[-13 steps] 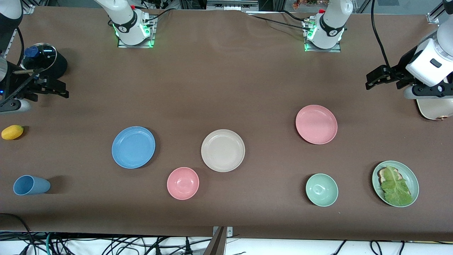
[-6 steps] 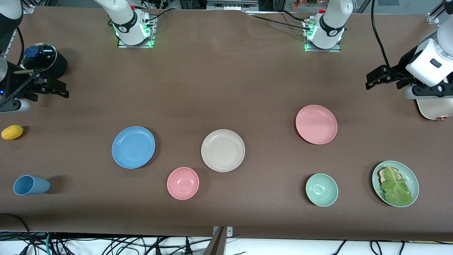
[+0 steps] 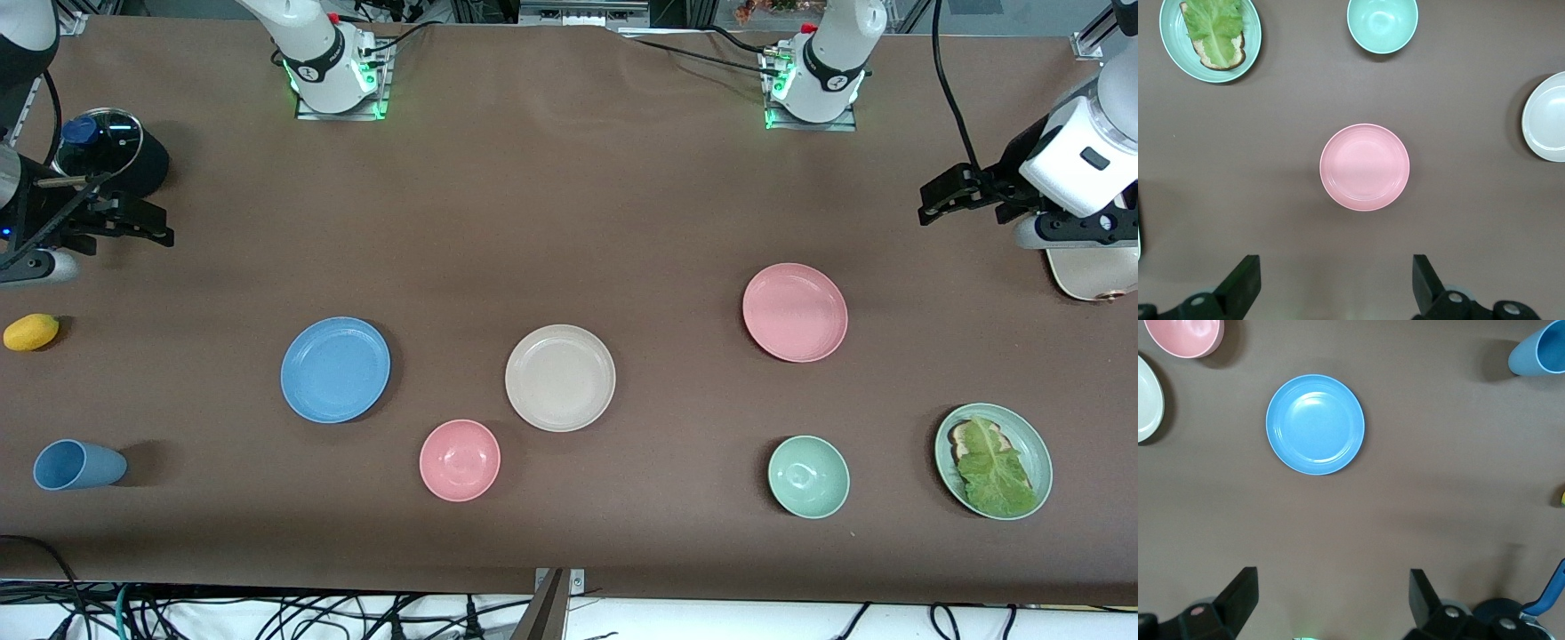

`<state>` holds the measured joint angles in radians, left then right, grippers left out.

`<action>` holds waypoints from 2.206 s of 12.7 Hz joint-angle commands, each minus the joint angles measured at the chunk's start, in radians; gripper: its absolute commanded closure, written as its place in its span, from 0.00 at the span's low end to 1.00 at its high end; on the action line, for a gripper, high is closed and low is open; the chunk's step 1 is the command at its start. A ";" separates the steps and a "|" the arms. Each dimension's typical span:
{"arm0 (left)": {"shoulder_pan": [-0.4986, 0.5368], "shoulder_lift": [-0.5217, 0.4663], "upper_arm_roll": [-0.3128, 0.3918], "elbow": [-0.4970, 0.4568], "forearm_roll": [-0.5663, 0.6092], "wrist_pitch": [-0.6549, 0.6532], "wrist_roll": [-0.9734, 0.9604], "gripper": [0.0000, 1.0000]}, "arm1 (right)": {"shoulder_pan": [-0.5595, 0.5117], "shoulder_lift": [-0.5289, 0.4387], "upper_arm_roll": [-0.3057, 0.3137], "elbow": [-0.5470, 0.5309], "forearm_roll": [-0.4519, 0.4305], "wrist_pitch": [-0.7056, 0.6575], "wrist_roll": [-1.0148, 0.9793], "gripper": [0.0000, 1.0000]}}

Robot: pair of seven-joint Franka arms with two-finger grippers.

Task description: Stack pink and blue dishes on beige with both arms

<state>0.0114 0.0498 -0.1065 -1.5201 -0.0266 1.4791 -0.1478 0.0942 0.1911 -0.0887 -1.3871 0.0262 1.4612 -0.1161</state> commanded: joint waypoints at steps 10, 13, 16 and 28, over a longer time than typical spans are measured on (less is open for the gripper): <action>-0.008 0.073 0.001 -0.003 -0.019 0.010 -0.006 0.00 | -0.005 -0.002 0.001 0.000 -0.008 -0.012 0.010 0.00; -0.001 0.203 0.002 0.023 -0.019 0.053 -0.006 0.00 | -0.005 -0.002 0.001 -0.001 -0.008 -0.013 0.010 0.00; -0.014 0.322 -0.004 0.035 0.000 0.102 0.004 0.00 | -0.005 -0.002 0.000 -0.001 -0.008 -0.015 0.010 0.00; 0.122 0.444 0.002 -0.250 -0.202 0.493 0.396 0.00 | -0.005 0.002 0.001 -0.003 -0.008 0.027 0.012 0.00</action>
<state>0.0814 0.5371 -0.1014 -1.6665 -0.1591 1.9027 0.1064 0.0937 0.1931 -0.0921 -1.3896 0.0244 1.4716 -0.1159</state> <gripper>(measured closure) 0.000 0.000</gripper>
